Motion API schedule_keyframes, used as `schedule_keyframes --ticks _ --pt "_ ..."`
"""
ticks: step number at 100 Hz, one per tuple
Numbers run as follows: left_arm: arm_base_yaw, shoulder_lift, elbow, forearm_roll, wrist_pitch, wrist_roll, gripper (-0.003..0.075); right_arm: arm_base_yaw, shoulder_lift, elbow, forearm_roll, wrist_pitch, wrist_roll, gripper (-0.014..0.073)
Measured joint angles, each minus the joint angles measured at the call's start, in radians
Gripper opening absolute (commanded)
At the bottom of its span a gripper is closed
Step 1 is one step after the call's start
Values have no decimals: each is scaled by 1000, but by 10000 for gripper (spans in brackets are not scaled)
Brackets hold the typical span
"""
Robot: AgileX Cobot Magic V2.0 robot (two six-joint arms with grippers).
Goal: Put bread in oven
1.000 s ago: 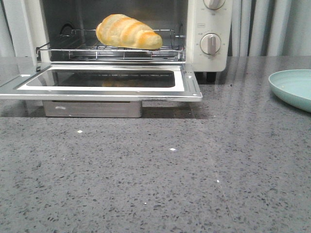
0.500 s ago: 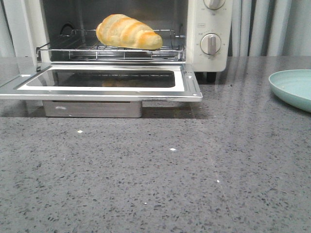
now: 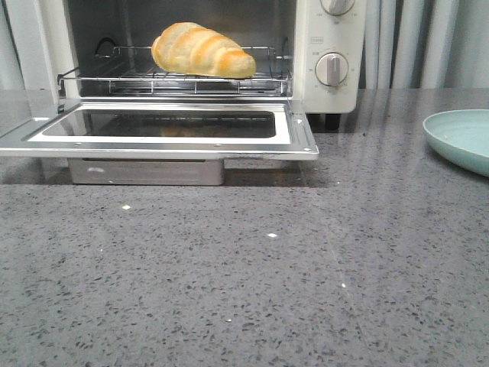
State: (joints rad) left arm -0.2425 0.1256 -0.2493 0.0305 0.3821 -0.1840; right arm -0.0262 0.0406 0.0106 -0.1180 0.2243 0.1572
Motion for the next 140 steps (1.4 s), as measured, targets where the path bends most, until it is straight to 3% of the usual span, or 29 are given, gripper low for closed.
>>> schedule_keyframes --ticks 26,140 --pt "0 0 0 0 0 0 -21 0 0 0 -17 92 0 -68" --pt "0 0 0 0 0 0 -21 0 0 0 -57 109 -31 -68"
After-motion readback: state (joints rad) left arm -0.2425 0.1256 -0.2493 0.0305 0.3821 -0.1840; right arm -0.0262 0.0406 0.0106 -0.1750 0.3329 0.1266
